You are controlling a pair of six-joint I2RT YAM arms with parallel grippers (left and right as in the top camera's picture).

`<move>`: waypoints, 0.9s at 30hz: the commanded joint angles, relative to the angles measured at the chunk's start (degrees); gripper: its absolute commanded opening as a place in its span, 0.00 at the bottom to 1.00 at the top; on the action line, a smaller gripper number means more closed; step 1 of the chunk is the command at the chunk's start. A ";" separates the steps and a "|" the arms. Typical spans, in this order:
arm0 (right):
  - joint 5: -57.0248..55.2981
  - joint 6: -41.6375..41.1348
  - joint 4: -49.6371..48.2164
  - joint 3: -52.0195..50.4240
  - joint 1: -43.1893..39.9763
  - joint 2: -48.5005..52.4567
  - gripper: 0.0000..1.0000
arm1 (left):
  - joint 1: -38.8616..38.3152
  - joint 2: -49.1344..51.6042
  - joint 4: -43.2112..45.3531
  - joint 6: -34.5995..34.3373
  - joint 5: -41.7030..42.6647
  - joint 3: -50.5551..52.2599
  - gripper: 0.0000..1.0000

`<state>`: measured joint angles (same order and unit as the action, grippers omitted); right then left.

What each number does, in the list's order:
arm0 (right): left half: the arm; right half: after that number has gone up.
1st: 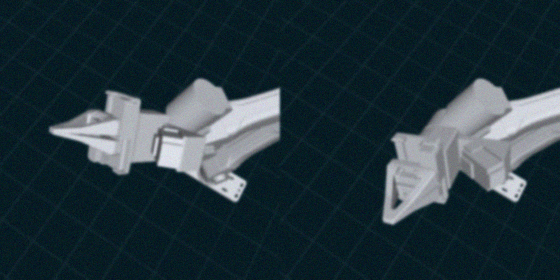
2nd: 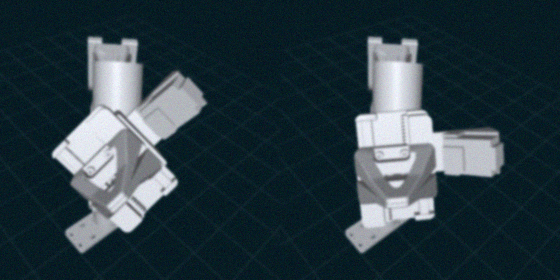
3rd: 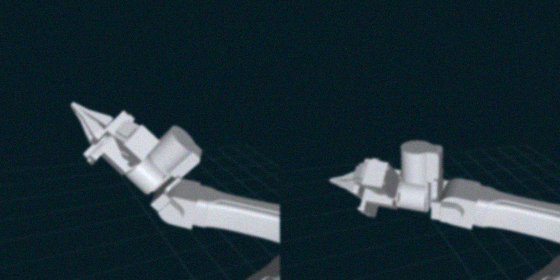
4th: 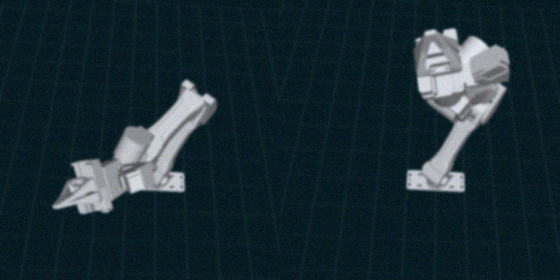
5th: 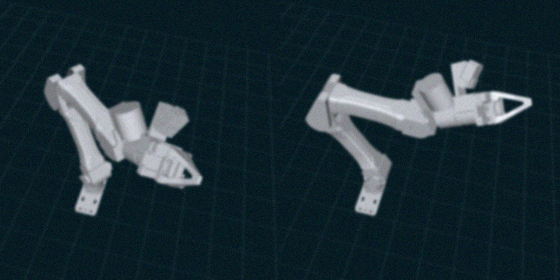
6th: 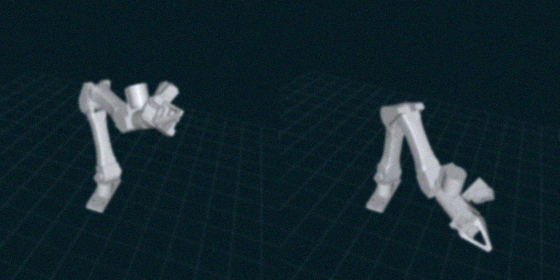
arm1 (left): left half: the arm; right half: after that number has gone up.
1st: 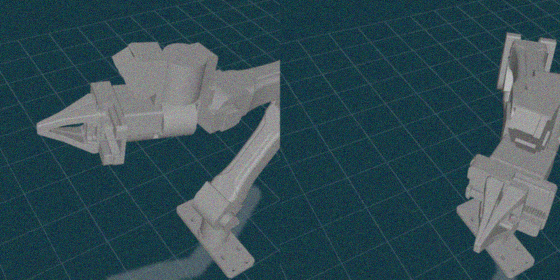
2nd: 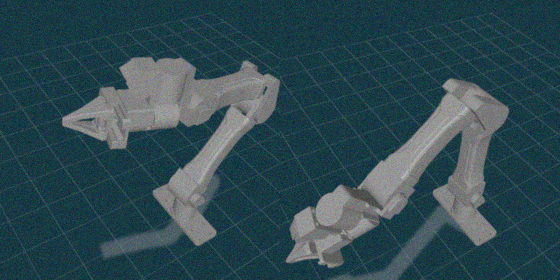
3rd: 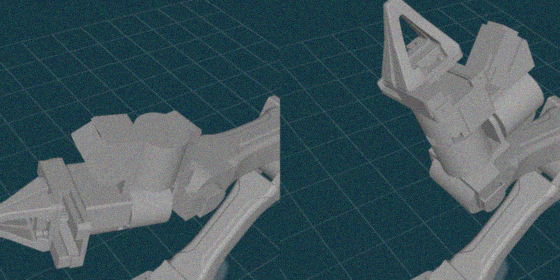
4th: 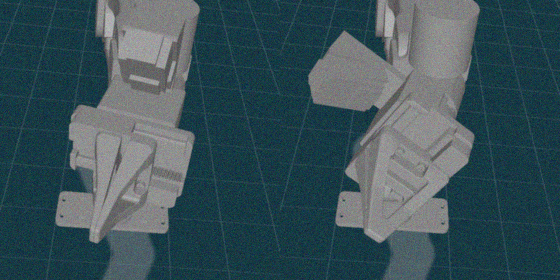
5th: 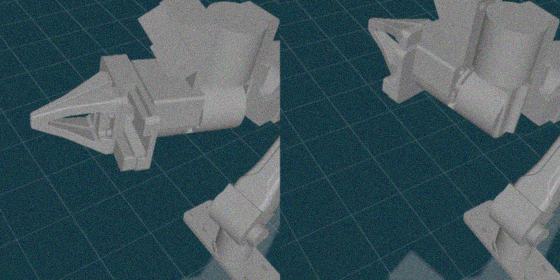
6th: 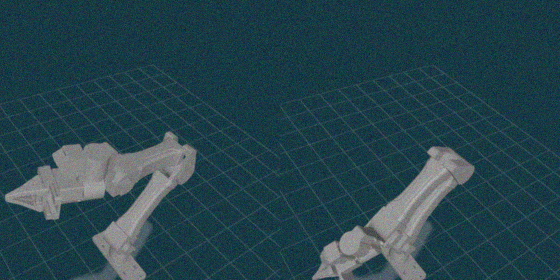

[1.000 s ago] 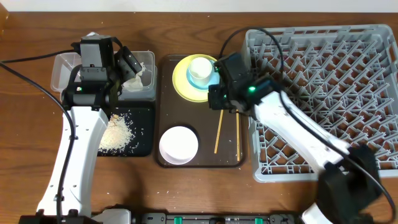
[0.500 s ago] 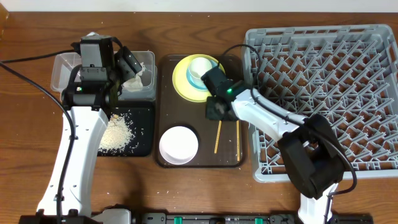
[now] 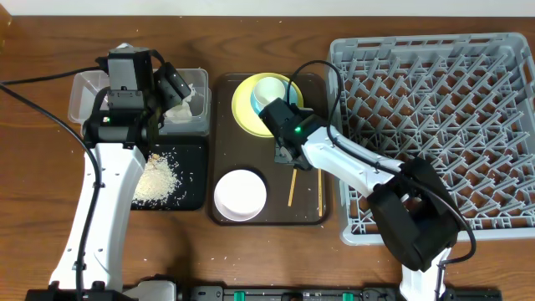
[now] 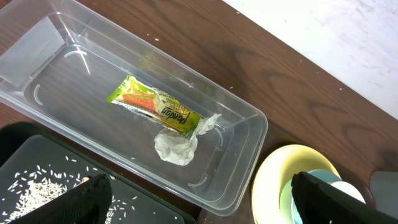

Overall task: Sort waste into correct bins and load items into the dishwasher rack
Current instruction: 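Lower the right gripper and grasp one wooden chopstick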

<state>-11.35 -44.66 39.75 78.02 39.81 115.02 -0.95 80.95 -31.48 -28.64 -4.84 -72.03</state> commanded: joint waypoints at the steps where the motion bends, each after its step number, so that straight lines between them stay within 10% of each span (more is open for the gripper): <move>1: -1.79 -2.08 -0.63 -1.05 0.13 0.42 0.19 | 0.28 0.31 0.04 0.13 -0.31 -0.85 0.95; 27: -1.27 1.55 -2.62 -1.81 -0.63 -4.22 0.01 | 0.28 0.31 0.04 0.13 -0.31 -0.85 0.95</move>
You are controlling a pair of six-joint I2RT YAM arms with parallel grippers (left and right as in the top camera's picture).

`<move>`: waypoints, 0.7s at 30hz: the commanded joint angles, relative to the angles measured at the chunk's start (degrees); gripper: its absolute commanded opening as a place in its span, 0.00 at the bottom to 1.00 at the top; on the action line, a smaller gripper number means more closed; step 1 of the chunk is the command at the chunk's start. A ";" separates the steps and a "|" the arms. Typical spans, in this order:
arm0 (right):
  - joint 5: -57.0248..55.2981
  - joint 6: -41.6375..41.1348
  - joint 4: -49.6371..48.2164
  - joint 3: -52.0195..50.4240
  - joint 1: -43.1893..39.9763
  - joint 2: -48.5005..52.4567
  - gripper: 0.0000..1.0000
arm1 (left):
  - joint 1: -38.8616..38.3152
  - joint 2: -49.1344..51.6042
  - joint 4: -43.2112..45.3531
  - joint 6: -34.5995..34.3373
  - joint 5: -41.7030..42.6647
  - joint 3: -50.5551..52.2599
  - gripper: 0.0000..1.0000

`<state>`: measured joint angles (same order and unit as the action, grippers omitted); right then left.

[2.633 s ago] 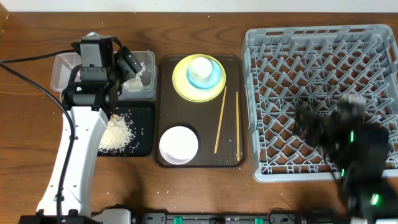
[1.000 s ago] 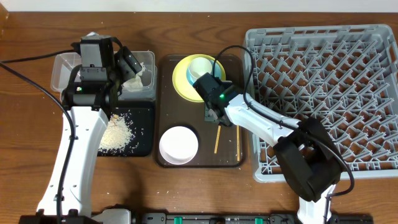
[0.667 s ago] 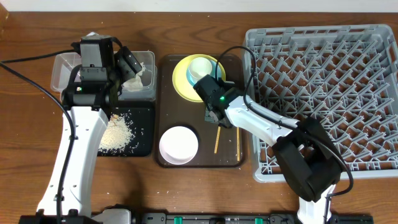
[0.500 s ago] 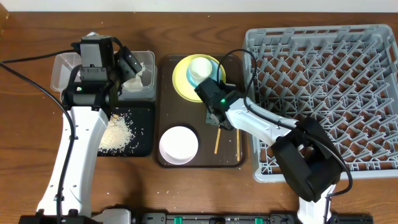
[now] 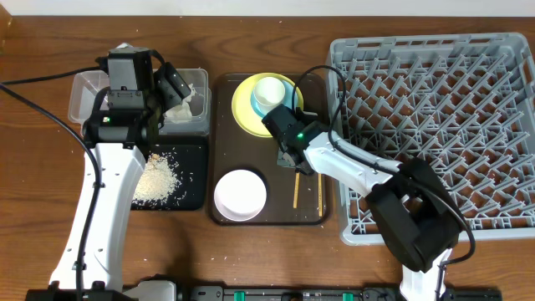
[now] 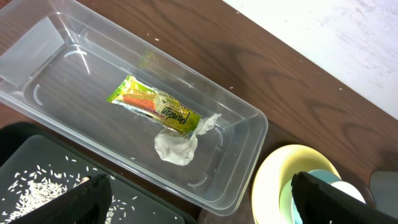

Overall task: Sort waste into correct bins and load items into the dishwasher rack
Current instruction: 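Lower the right gripper and grasp one wooden chopstick, then carry the chopstick with the right gripper into the dish rack, release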

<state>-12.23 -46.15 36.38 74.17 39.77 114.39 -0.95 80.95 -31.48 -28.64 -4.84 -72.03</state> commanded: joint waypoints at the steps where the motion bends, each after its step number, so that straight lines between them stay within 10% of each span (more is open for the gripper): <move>1: -0.39 4.28 1.18 2.47 -0.81 -5.07 0.01 | 0.28 0.31 0.04 0.13 -0.31 -0.85 0.95; 21: 0.55 37.79 11.87 2.64 -20.72 -25.11 0.01 | 0.28 0.31 0.04 0.13 -0.31 -0.85 0.95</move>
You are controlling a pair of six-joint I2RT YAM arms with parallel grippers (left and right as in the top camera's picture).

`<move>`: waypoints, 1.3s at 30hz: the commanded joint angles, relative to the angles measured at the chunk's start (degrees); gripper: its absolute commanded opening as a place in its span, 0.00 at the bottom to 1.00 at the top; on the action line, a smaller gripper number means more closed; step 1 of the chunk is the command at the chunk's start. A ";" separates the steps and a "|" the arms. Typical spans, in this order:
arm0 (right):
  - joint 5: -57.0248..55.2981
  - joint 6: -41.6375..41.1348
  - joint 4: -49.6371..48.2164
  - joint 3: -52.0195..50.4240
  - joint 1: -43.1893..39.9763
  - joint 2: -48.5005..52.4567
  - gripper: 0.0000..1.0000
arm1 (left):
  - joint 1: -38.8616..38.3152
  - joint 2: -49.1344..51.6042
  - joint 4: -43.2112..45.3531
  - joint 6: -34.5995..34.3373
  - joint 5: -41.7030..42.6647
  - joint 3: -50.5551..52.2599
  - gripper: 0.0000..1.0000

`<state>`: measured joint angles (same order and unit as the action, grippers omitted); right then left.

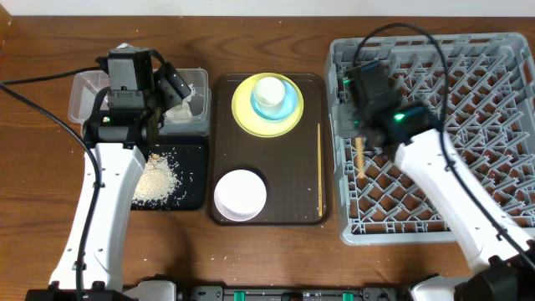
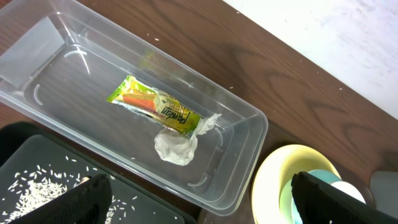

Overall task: Sort waste into correct bins and load items into the dishwasher rack
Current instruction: 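Carry the chopstick with the right gripper into the dish rack, release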

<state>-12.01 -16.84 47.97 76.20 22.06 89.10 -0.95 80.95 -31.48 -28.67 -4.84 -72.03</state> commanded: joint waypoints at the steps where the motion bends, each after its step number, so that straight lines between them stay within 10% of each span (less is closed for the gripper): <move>1: 1.33 9.97 0.28 0.59 -4.22 0.55 0.01 | 0.28 0.31 0.04 0.15 -0.31 -0.85 0.95; 33: 9.38 6.14 -2.95 0.48 -9.66 15.41 0.01 | 0.28 0.31 0.04 0.15 -0.31 -0.85 0.95; 39: 9.49 6.73 -2.38 0.57 -9.66 15.32 0.14 | 0.28 0.31 0.04 0.15 -0.28 -0.85 0.95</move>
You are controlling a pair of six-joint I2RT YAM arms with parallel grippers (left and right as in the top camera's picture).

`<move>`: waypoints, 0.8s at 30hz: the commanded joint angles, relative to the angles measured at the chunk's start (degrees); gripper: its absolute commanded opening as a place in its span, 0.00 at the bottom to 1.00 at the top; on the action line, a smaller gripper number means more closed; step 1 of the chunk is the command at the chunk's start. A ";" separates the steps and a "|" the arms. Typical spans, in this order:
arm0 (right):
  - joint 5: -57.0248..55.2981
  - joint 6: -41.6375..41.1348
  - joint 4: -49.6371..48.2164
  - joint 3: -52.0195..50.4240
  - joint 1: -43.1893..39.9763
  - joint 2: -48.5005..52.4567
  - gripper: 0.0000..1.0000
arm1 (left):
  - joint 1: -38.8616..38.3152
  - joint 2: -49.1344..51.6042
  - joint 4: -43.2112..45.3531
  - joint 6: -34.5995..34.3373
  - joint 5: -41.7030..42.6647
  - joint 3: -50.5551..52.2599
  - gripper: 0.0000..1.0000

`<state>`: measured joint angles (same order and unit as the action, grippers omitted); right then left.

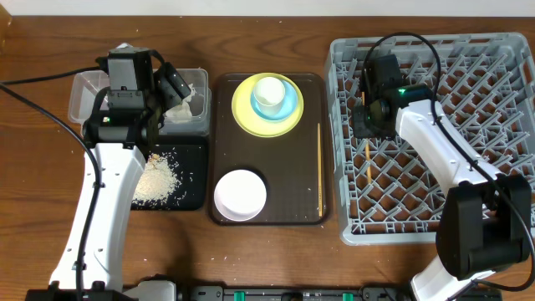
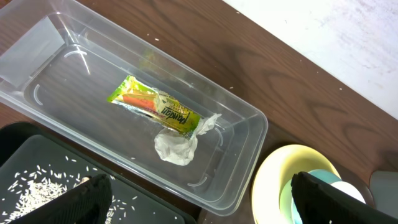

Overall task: Sort waste into correct bins and load items into the dishwasher rack
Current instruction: 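Carry the chopstick with the right gripper into the dish rack, release, then return the right gripper to the second chopstick and grasp it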

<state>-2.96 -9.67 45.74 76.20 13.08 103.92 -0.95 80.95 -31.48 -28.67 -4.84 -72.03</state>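
Observation:
One wooden chopstick (image 1: 366, 160) lies among the pegs of the grey dishwasher rack (image 1: 501, 50), just below my right gripper (image 1: 367, 125). The overhead view does not show how that gripper's fingers stand. A second chopstick (image 1: 318, 167) lies along the right side of the brown tray (image 1: 219, 150). The tray also holds a yellow plate (image 1: 244, 113) with a blue cup (image 1: 269, 94) on it, and a white bowl (image 1: 241, 194). My left gripper (image 2: 199, 193) hangs wide open and empty over the clear bin (image 2: 37, 43), which holds a snack wrapper (image 2: 155, 106) and a crumpled tissue (image 2: 175, 148).
A black bin (image 1: 194, 180) with spilled rice (image 1: 155, 177) sits in front of the clear bin (image 1: 82, 90). My right arm reaches across the rack's left half. Bare wooden table lies along the front and left.
The chopstick now lies a little further right in the rack, and my right gripper has shifted slightly right above it. The left arm has not moved.
My right gripper was down on the tray at the left one of two chopsticks, below the yellow plate, and stayed there. Then it was over the rack's left side with one chopstick under it, the other left on the tray. That chopstick now lies in the rack.

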 commanded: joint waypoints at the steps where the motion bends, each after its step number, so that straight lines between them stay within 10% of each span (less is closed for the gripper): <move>1: 0.44 0.00 -0.13 0.70 -0.68 0.37 0.15 | 0.28 0.31 0.04 0.15 -0.31 -0.85 0.95; 16: 9.16 -4.15 3.54 4.46 8.17 -11.45 0.23 | 0.28 0.31 0.04 0.15 -0.31 -0.85 0.95; 24: -4.15 -17.77 5.07 4.26 21.49 -8.46 0.29 | 0.28 0.31 0.04 0.15 -0.31 -0.85 0.95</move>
<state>-0.12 -20.03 50.48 80.18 31.16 93.19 -0.95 80.95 -31.48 -28.64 -4.84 -72.03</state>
